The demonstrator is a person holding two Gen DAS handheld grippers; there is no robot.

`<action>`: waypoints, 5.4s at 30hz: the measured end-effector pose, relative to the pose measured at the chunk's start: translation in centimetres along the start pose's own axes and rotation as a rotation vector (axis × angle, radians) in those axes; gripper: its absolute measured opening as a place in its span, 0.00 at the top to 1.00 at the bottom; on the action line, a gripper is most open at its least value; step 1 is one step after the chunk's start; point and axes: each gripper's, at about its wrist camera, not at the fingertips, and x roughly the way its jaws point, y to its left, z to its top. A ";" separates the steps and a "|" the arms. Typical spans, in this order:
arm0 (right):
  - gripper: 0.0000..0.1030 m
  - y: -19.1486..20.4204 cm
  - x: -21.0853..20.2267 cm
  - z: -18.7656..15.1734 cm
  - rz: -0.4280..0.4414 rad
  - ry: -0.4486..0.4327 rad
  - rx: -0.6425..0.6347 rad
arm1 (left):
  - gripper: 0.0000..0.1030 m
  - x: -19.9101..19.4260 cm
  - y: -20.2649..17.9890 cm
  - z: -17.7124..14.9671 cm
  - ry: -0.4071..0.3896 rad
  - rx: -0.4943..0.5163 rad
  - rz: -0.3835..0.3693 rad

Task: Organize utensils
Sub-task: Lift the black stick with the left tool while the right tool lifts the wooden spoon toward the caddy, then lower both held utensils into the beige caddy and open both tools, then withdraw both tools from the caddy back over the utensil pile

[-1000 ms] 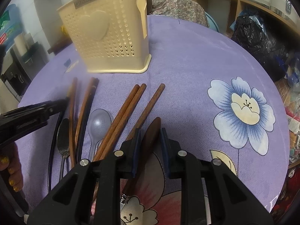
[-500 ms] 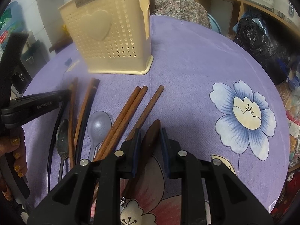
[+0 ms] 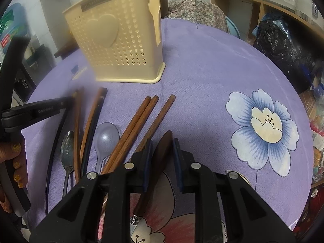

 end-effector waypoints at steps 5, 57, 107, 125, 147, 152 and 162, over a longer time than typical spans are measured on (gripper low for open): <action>0.83 -0.7 -1.3 0.2 0.011 -0.040 0.007 | 0.91 -1.9 0.5 0.2 -0.052 -0.013 -0.016; 0.84 -1.3 -12.7 3.3 0.119 -0.314 -0.087 | 0.92 -16.3 3.8 0.5 -0.424 -0.108 -0.081; 0.84 3.1 -8.1 18.8 0.190 -0.347 -0.115 | 0.92 -13.3 -3.6 13.4 -0.445 -0.044 -0.154; 0.58 2.8 -5.7 17.3 0.202 -0.329 -0.103 | 0.88 -11.1 -3.7 12.0 -0.410 -0.038 -0.144; 0.16 1.8 -10.7 5.8 0.010 -0.336 -0.177 | 0.23 -13.9 -0.2 -2.0 -0.423 0.003 -0.035; 0.16 1.4 -8.3 1.8 -0.025 -0.211 -0.170 | 0.23 -12.0 1.0 -5.4 -0.339 -0.015 -0.007; 0.16 -0.4 -5.0 -3.0 -0.056 -0.066 -0.105 | 0.35 -8.8 2.2 -10.5 -0.213 -0.032 0.015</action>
